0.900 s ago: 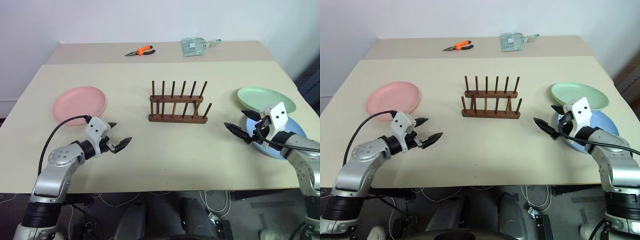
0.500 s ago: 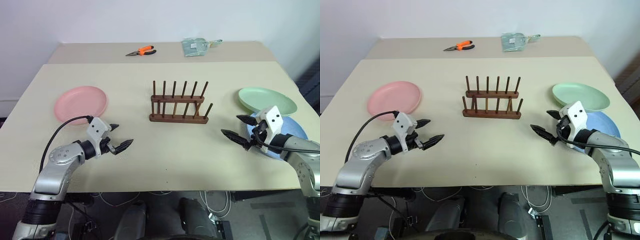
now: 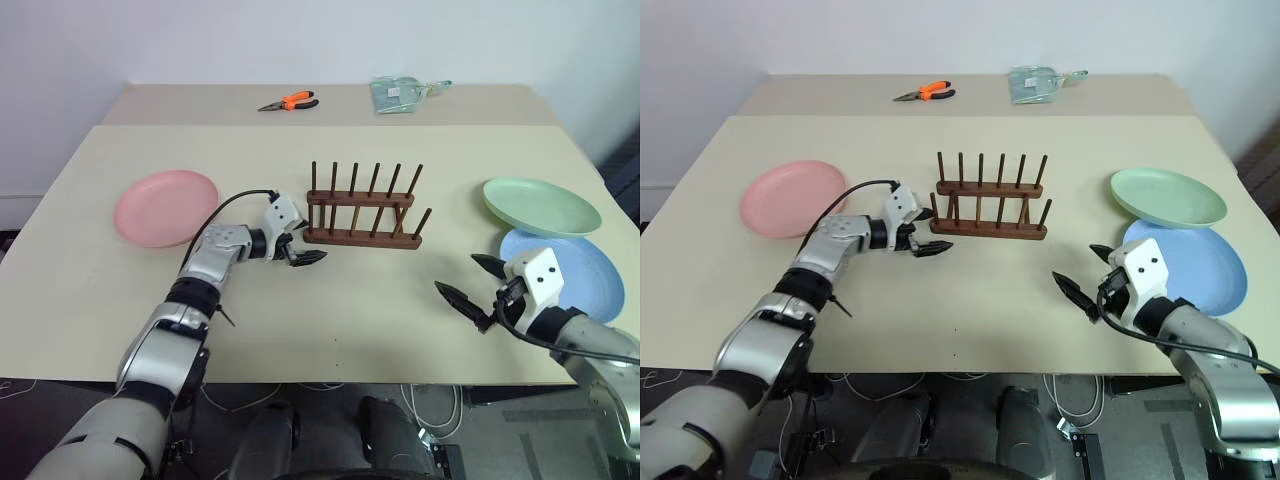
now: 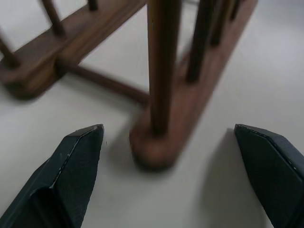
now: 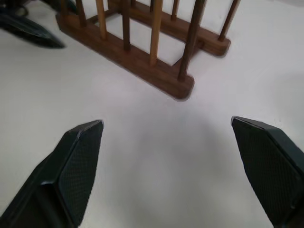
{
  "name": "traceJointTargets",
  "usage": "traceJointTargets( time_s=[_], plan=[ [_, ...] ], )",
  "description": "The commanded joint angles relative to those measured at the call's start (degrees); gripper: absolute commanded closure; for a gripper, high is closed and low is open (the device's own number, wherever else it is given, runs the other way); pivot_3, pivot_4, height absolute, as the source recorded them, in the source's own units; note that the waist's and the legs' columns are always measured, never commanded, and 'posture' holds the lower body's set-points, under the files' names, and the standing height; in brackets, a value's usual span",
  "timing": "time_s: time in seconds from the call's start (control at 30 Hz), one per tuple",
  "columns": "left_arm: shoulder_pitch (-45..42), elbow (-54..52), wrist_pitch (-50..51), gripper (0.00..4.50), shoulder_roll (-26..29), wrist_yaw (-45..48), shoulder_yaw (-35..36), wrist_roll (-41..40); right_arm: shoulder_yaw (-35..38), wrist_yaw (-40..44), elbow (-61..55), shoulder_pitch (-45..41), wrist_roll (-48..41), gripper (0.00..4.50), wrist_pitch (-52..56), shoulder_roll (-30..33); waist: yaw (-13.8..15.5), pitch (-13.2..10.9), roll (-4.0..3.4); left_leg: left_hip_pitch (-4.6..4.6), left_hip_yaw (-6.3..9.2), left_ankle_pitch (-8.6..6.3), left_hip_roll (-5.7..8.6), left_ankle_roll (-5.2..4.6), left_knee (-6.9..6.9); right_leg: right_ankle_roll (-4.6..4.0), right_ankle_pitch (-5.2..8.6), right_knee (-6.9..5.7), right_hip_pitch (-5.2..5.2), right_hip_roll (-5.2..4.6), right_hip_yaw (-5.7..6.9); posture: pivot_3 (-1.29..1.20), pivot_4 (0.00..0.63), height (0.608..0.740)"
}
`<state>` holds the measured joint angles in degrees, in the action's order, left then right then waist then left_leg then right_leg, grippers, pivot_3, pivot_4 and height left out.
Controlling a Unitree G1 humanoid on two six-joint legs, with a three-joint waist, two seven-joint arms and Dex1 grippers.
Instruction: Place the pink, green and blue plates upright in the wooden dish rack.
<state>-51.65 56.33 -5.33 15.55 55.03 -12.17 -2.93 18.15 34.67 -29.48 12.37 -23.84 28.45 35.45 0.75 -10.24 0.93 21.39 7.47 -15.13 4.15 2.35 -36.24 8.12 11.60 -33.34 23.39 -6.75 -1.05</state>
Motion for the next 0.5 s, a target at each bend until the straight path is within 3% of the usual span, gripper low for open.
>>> traceJointTargets(
  time_s=[0.03, 0.23, 0.33, 0.5],
  plan=[
    [-1.11, 6.36, -3.25, 0.88, -1.48, 0.96, -0.04, 2.20, 2.93, -2.10, -5.04, 2.41, -0.78, 0.00, 0.09, -1.13, -0.08, 0.02, -0.02, -0.01, 0.00, 0.00, 0.00, 0.00, 0.00, 0.01, 0.00, 0.00, 0.00, 0.00, 0.00, 0.00, 0.150, 0.740],
    [2.15, 2.36, -7.88, 3.66, -1.25, 6.91, 0.02, 2.12, 3.17, -2.28, -4.58, 3.60, 0.26, 0.00, -0.77, -0.43, -0.14, 0.10, 0.02, -0.09, -0.02, 0.00, -0.02, 0.00, -0.02, 0.02, 0.00, -0.05, -0.07, 0.00, -0.01, 0.00, 0.150, 0.740],
    [6.64, -7.16, -6.73, 3.66, -0.50, 10.17, -0.78, 1.04, 4.01, -1.59, -3.60, 3.14, 0.26, 0.00, -0.94, 0.54, -0.11, 0.11, 0.00, -0.08, 0.00, 0.00, -0.02, 0.00, 0.00, 0.00, 0.00, -0.06, -0.05, 0.01, -0.01, 0.00, 0.150, 0.740],
    [19.77, -34.30, 1.29, 3.66, 3.39, 15.17, -4.21, -1.58, 5.80, 0.79, -0.29, 2.74, 0.82, 0.00, -1.90, 2.98, -0.08, 0.11, -0.01, -0.04, 0.01, -0.03, -0.02, -0.04, 0.03, -0.17, -0.09, -0.02, -0.04, -0.01, -0.06, 0.00, 0.150, 0.740]
  ],
)
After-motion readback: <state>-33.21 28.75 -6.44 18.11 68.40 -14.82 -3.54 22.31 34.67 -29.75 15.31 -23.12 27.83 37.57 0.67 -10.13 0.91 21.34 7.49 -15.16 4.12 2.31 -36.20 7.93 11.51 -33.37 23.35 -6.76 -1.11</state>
